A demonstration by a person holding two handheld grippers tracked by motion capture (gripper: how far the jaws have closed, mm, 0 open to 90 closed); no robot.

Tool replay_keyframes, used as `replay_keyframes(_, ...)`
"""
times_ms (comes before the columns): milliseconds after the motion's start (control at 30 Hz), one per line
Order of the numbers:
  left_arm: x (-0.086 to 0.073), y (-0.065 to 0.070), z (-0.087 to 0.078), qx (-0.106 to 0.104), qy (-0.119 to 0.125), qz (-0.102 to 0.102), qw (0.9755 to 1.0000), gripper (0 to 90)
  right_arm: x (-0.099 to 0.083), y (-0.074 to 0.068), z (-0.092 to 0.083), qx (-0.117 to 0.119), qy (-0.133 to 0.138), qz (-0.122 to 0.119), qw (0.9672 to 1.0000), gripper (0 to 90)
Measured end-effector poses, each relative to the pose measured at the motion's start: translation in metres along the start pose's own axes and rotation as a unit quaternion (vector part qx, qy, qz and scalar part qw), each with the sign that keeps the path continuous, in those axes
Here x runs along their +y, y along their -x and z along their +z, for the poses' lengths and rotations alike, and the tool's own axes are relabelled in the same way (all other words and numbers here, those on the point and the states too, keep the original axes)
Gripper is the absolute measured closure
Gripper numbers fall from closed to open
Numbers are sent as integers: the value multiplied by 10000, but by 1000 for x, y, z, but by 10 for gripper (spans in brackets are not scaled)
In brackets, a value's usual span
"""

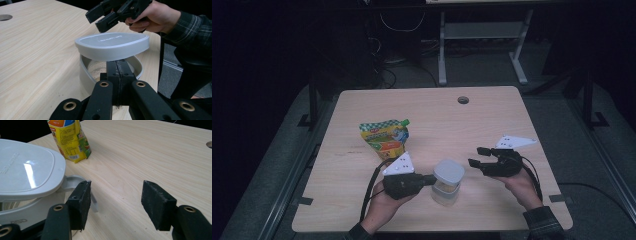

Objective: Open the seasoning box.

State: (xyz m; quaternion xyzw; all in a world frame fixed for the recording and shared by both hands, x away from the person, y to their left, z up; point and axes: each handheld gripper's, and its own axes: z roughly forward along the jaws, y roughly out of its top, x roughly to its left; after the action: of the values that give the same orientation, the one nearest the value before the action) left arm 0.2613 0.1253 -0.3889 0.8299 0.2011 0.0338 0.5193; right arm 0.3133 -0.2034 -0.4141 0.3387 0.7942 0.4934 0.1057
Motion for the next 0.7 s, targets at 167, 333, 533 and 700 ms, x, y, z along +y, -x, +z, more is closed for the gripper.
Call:
replay_keyframes(167,4,1,0,-2,31,52,10000,899,0,0,0,0,-5,2,10000,404)
replay_keyframes(333,9,0,-1,-4,64,104,9999,899,0,0,0,6,-11,-3,10000,405)
replay_keyframes(533,14,-1,0,-4,90,144,9999,900,-1,0,1,3,-13,-7,10000,404)
replay_keyframes(700,18,-2,1,8,127,142,9998,900,-1,0,1,11,-8,-4,10000,404)
